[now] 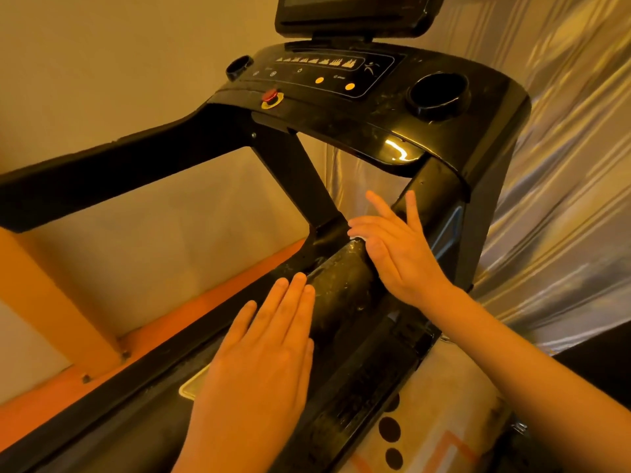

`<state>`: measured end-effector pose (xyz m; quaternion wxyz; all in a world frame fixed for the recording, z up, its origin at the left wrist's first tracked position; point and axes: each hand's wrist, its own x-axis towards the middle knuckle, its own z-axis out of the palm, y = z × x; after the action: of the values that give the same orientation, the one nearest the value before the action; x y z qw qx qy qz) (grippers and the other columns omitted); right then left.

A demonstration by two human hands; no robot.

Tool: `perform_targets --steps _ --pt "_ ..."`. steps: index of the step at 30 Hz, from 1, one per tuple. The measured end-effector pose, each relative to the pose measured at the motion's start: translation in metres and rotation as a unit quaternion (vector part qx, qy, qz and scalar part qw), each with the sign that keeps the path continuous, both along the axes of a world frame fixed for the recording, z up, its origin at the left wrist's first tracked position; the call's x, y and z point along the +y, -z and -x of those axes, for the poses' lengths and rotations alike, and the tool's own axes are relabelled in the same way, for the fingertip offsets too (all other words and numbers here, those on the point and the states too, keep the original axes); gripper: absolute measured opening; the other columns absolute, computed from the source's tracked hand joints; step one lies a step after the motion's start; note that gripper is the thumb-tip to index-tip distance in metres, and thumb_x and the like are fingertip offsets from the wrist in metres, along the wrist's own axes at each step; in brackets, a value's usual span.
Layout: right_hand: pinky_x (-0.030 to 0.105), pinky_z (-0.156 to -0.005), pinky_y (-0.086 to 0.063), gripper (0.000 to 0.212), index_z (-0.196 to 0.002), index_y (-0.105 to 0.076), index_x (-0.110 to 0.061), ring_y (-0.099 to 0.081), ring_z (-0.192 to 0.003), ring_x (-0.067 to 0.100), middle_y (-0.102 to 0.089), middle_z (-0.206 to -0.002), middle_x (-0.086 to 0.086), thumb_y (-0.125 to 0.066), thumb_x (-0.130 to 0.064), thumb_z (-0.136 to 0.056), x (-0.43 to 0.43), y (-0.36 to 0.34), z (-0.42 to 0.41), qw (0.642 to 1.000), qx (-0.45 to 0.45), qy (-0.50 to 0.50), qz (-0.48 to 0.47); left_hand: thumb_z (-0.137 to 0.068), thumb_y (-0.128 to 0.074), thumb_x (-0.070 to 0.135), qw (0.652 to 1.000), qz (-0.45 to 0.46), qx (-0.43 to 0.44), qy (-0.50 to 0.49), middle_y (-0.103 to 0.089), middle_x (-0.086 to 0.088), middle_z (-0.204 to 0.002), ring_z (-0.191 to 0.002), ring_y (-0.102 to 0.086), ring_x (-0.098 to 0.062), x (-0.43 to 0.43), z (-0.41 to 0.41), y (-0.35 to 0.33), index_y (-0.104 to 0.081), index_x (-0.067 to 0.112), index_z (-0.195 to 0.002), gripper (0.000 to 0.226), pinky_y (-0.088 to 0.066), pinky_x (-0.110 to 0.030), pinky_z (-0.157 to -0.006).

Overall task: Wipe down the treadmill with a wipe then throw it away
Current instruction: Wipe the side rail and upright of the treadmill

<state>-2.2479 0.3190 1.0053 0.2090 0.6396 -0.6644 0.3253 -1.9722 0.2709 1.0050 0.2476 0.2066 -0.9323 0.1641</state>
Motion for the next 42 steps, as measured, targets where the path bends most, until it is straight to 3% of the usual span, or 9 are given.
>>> perform_targets --steps 5,9,13,17,22,27,33,38,42 --pt "0.047 -0.125 0.014 0.052 -0.116 -0.072 -0.021 -0.031 -0.153 0.022 -0.069 -0.129 -0.003 -0.021 -0.03 -0.109 0.002 -0.009 0.016 0.999 0.031 0.017 -0.025 -0.093 -0.036 0.042 1.0 -0.01 -0.012 -0.021 -0.053 -0.01 -0.148 -0.136 -0.049 -0.027 0.003 0.002 0.003 -0.053 0.013 -0.144 0.06 -0.041 -0.053 -0.102" --pt "0.049 -0.126 0.009 0.047 -0.113 -0.072 -0.02 -0.033 -0.152 0.019 -0.069 -0.13 -0.002 -0.026 -0.028 -0.11 -0.002 0.003 -0.007 1.0 -0.014 0.008 0.004 -0.096 -0.036 0.041 0.998 -0.052 -0.016 -0.034 -0.05 -0.012 -0.151 -0.137 -0.05 -0.029 0.007 0.003 0.003 -0.05 0.011 -0.146 0.061 -0.053 -0.051 -0.096" --pt "0.047 -0.126 0.01 0.047 -0.117 -0.072 -0.018 -0.033 -0.152 0.021 -0.068 -0.131 -0.001 -0.026 -0.027 -0.11 0.001 -0.001 -0.004 0.999 0.029 -0.019 -0.022 -0.098 -0.036 0.04 0.998 -0.056 -0.014 -0.032 -0.049 -0.013 -0.152 -0.137 -0.052 -0.029 0.011 0.003 0.002 -0.05 0.009 -0.148 0.06 -0.055 -0.049 -0.092" --pt "0.055 -0.126 0.008 0.051 -0.115 -0.073 -0.02 -0.028 -0.154 0.019 -0.068 -0.132 -0.002 -0.023 -0.028 -0.11 -0.001 -0.004 0.005 1.0 0.001 0.01 -0.004 -0.098 -0.035 0.04 0.997 -0.06 -0.012 -0.036 -0.045 -0.014 -0.154 -0.136 -0.053 -0.029 0.011 0.002 0.004 -0.047 0.008 -0.149 0.061 -0.056 -0.05 -0.091" --pt "0.047 -0.126 0.011 0.048 -0.121 -0.071 -0.017 -0.026 -0.154 0.015 -0.064 -0.139 -0.002 -0.026 -0.029 -0.11 0.004 0.006 -0.014 0.999 -0.021 -0.024 -0.01 -0.099 -0.032 0.039 0.995 -0.062 -0.032 -0.065 -0.041 -0.016 -0.158 -0.14 -0.049 -0.033 0.02 0.003 0.005 -0.042 0.007 -0.153 0.064 -0.051 -0.055 -0.096" --pt "0.052 -0.125 0.012 0.055 -0.116 -0.072 -0.021 -0.022 -0.156 0.018 -0.065 -0.137 -0.004 -0.019 -0.034 -0.111 0.001 -0.003 0.003 0.999 -0.036 0.019 -0.021 -0.101 -0.036 0.038 0.995 -0.062 -0.041 -0.066 -0.036 -0.016 -0.161 -0.144 -0.044 -0.034 0.021 0.002 0.006 -0.036 0.007 -0.156 0.064 -0.048 -0.056 -0.099" --pt "0.045 -0.125 0.015 0.05 -0.122 -0.07 -0.02 -0.027 -0.154 0.021 -0.065 -0.136 -0.002 -0.023 -0.03 -0.111 0.006 -0.003 -0.006 0.999 0.001 -0.018 -0.044 -0.104 -0.041 0.031 0.996 -0.05 -0.033 -0.059 -0.04 -0.017 -0.159 -0.142 -0.047 -0.034 0.02 0.002 0.006 -0.039 0.006 -0.154 0.056 -0.05 -0.056 -0.096" --pt "0.046 -0.125 0.015 0.05 -0.105 -0.072 -0.02 -0.032 -0.152 0.023 -0.073 -0.12 -0.002 -0.023 -0.028 -0.11 0.0 -0.013 0.004 0.999 -0.034 0.008 -0.019 -0.102 -0.049 0.023 0.998 -0.039 -0.015 -0.053 -0.046 -0.017 -0.155 -0.138 -0.052 -0.035 0.02 0.002 0.004 -0.047 0.006 -0.15 0.052 -0.053 -0.055 -0.093" --pt "0.039 -0.124 0.016 0.048 -0.11 -0.073 -0.019 -0.034 -0.151 0.02 -0.071 -0.124 -0.003 -0.025 -0.028 -0.11 -0.002 -0.004 -0.019 0.998 0.0 -0.039 -0.04 -0.095 -0.048 0.036 0.997 -0.055 -0.025 -0.053 -0.048 -0.019 -0.153 -0.135 -0.054 -0.036 0.02 0.002 0.002 -0.049 0.004 -0.149 0.063 -0.054 -0.057 -0.09"
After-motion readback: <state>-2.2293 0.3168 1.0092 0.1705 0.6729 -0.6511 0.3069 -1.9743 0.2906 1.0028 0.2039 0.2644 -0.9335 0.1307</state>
